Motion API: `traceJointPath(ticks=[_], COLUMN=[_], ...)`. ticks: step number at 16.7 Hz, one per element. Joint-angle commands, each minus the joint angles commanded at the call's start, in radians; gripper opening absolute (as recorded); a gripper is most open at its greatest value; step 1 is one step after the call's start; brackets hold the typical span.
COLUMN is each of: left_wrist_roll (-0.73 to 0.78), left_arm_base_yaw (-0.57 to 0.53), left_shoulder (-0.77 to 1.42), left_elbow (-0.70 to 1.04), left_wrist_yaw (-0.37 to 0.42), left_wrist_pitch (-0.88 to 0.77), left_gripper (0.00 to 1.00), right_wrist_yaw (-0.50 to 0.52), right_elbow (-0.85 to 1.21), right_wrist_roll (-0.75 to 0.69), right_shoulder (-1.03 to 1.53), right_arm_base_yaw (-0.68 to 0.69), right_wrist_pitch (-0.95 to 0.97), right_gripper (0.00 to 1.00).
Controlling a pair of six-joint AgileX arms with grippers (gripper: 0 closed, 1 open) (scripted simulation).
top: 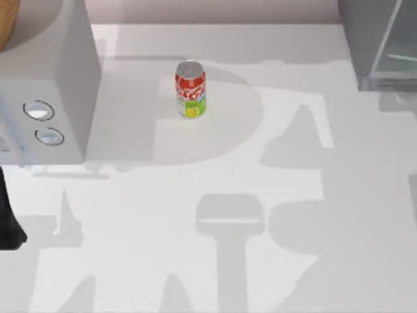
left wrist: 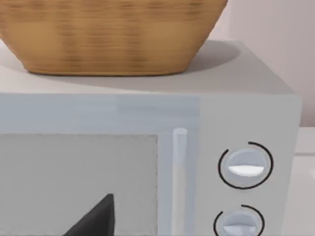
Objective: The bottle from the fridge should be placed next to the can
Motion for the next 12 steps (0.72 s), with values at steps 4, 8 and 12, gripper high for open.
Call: traceJointPath(ticks=[4, 8, 12], left_wrist_roll=[0.000, 0.000, 0.000], left_arm_base_yaw=[0.000, 0.000, 0.000], left_shoulder=[0.000, 0.000, 0.000], left_elbow=[0.000, 0.000, 0.000], left_wrist_yaw=[0.000, 0.000, 0.000], left_wrist_pitch=[0.000, 0.000, 0.000], left_gripper=[1.00, 1.00, 1.00], right_wrist_yaw=[-0.019, -0.026, -0.025], right_elbow=[0.121, 0.167, 0.162], right_wrist_roll=[0.001, 0.001, 0.001], right_shoulder=[0.254, 0.337, 0.335], right_arm_base_yaw=[-0.027, -0.036, -0.031], right_wrist_pitch=[0.149, 0.204, 0.201], right_gripper=[1.00, 1.00, 1.00])
